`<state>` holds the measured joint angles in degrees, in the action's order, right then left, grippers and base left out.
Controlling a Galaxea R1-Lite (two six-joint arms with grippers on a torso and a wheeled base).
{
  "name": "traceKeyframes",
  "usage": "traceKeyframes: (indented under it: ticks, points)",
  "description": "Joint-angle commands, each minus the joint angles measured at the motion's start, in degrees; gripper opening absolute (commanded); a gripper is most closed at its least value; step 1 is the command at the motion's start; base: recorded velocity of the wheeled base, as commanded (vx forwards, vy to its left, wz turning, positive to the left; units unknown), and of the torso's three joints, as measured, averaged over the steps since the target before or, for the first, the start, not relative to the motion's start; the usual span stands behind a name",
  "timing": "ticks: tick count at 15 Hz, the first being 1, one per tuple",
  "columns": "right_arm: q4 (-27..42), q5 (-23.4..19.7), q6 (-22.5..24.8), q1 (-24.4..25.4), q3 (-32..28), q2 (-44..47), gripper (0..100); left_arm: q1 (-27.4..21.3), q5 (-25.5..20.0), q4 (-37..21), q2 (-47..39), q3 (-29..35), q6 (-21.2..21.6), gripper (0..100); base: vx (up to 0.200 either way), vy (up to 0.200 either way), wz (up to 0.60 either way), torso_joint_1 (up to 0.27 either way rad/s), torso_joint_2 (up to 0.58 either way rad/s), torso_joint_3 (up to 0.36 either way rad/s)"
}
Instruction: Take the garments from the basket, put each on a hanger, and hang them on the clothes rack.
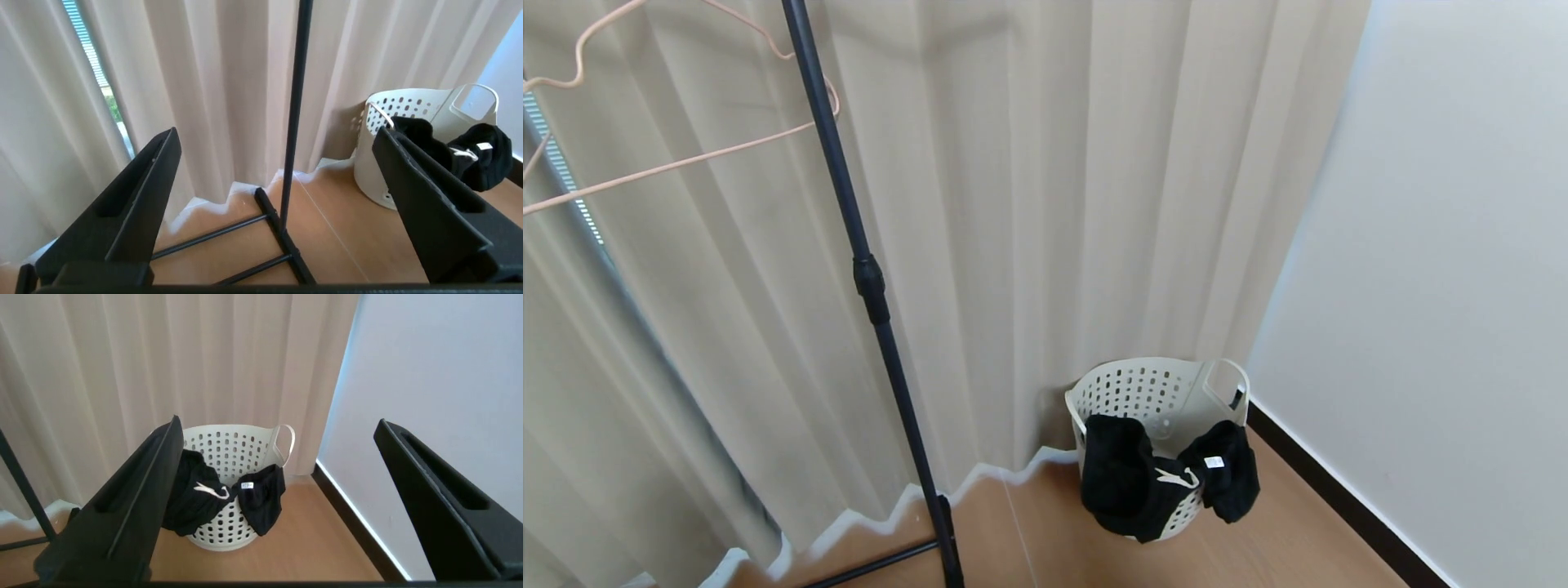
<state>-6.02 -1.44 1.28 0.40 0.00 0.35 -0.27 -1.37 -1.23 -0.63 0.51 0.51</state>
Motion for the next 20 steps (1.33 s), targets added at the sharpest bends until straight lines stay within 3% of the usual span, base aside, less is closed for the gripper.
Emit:
traceKeyframes:
  ticks: [1,20]
  points:
    - [-0.04,0.12,0.04,0.04,0.00,0.00,100,0.00,0.05,0.00,-0.07,0.02,0.02,100,0.000,0.000,0.00,0.000,0.00,0.000]
    - [-0.04,0.12,0.04,0.04,0.00,-0.09,100,0.00,1.63,0.00,-0.07,0.02,-1.30,100,0.000,0.000,0.00,0.003,0.00,-0.181]
